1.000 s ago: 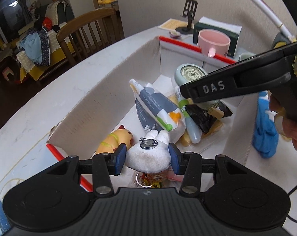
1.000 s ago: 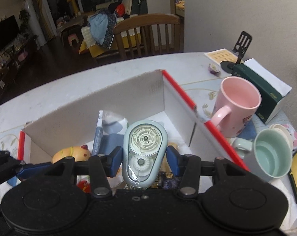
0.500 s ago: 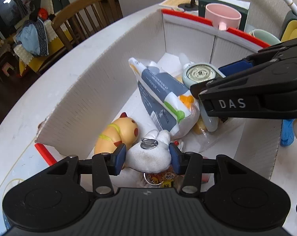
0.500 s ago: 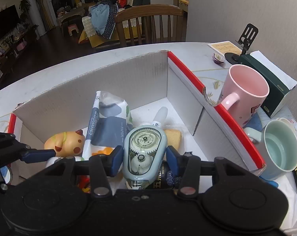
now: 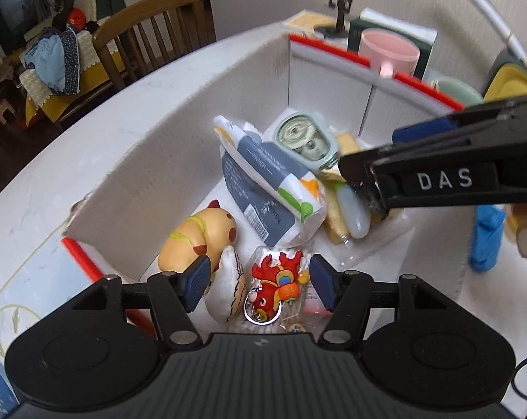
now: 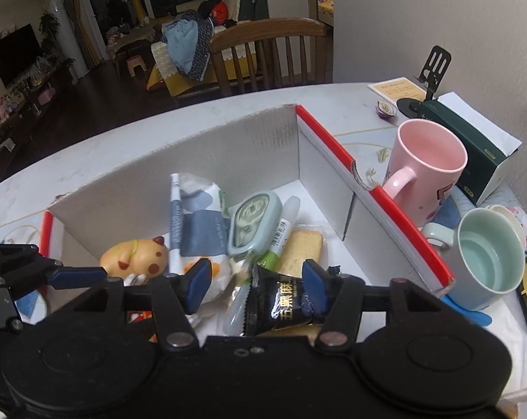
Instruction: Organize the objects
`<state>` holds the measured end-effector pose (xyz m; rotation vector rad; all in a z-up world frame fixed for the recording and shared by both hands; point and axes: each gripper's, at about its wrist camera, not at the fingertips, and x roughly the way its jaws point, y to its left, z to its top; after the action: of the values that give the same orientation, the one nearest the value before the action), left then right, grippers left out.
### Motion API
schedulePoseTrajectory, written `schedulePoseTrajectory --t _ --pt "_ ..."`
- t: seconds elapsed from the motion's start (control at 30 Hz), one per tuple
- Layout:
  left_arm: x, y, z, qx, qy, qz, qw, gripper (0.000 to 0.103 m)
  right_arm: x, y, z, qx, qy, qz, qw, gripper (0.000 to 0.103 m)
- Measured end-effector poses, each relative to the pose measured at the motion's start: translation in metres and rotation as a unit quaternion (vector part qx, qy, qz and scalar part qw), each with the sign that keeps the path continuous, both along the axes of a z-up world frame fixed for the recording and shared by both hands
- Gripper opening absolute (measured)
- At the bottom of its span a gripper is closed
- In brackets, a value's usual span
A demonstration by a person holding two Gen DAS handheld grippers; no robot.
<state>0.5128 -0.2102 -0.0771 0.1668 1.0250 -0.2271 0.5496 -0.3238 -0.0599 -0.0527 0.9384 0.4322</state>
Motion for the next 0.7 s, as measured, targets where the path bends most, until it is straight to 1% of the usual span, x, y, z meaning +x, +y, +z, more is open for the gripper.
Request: schedulePoseTrajectory --t 0.27,0.57,0.67,0.7 --pt "-0.031 0.023 0.031 -0.050 -0.051 0.022 0.9972 0.061 -0.028 -0.009 0.024 0.032 -0.020 0.003 0.999 0.058" --pt "-0.072 0.042 0.063 -0.092 -0.105 0.018 0.9901 0.061 -0.073 -0.011 0.053 0.050 -0.052 0.007 0.997 0.059" --pt "-0.086 0.047 0.073 -0.100 -0.121 0.017 0.9875 0.061 -0.092 -0.011 0.063 0.053 -0.072 0.012 0.996 0.065" --pt "-0.091 0.050 0.076 -0.103 -0.126 0.015 0.9865 0.061 -0.098 -0.011 0.066 0.054 -0.078 0.014 0.995 0.065"
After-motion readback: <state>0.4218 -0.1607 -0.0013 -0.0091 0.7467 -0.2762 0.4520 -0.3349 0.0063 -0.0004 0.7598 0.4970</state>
